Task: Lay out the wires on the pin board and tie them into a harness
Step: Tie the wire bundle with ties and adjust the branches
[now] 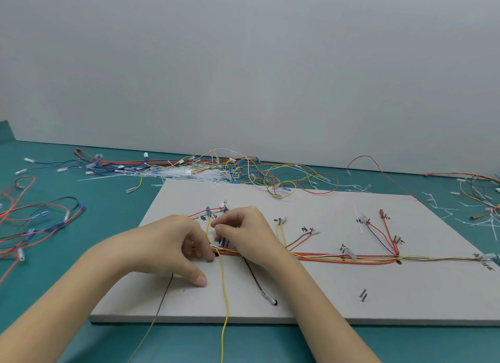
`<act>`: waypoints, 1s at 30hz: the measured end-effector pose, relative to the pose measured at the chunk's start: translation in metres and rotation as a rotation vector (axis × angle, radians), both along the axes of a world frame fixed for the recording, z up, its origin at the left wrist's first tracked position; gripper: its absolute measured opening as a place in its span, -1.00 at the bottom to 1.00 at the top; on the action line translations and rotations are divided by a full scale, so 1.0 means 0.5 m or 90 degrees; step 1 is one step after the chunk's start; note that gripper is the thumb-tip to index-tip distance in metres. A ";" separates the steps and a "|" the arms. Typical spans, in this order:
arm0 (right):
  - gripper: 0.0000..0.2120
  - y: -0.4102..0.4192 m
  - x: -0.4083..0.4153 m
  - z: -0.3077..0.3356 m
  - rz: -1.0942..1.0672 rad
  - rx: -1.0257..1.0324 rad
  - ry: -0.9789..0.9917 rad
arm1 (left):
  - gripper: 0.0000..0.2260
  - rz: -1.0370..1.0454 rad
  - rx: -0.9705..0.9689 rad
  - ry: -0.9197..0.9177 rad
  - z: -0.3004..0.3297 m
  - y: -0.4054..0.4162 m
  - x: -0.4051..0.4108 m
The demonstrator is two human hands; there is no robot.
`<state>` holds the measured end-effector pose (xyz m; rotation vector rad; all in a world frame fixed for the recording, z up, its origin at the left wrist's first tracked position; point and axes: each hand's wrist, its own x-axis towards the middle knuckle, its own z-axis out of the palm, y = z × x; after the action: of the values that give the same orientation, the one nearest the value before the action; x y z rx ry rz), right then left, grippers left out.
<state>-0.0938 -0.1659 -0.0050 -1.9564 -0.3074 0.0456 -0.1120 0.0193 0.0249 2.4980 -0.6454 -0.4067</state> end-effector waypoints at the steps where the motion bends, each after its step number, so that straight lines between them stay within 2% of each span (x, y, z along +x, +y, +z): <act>1: -0.86 -0.001 0.000 0.000 0.001 0.002 0.002 | -0.79 -0.007 -0.022 0.010 0.000 0.001 0.001; 3: -0.86 -0.003 0.000 0.001 -0.004 -0.005 -0.005 | -0.95 -0.004 -0.080 0.044 0.002 0.003 0.006; 6: -0.87 -0.008 -0.001 0.005 -0.009 -0.016 -0.021 | -0.87 0.037 -0.157 0.069 0.001 0.003 0.012; 10: -0.86 -0.014 -0.004 0.012 0.004 -0.004 -0.019 | -0.88 0.102 -0.246 0.005 -0.009 -0.005 0.019; 18: -0.85 -0.008 -0.008 0.009 -0.003 0.050 -0.031 | -0.89 0.197 -0.455 0.130 -0.039 -0.037 0.025; 24: -0.86 -0.007 -0.006 0.007 -0.009 0.106 -0.030 | -0.93 0.254 -0.501 0.165 -0.042 -0.036 0.024; 30: -0.87 -0.017 -0.001 0.011 0.004 0.128 0.008 | -0.80 0.246 -0.541 0.206 -0.040 -0.032 0.025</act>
<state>-0.0944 -0.1746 0.0005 -1.7557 -0.2989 0.0303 -0.0996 0.0034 0.0047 1.6373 -0.1342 -0.2921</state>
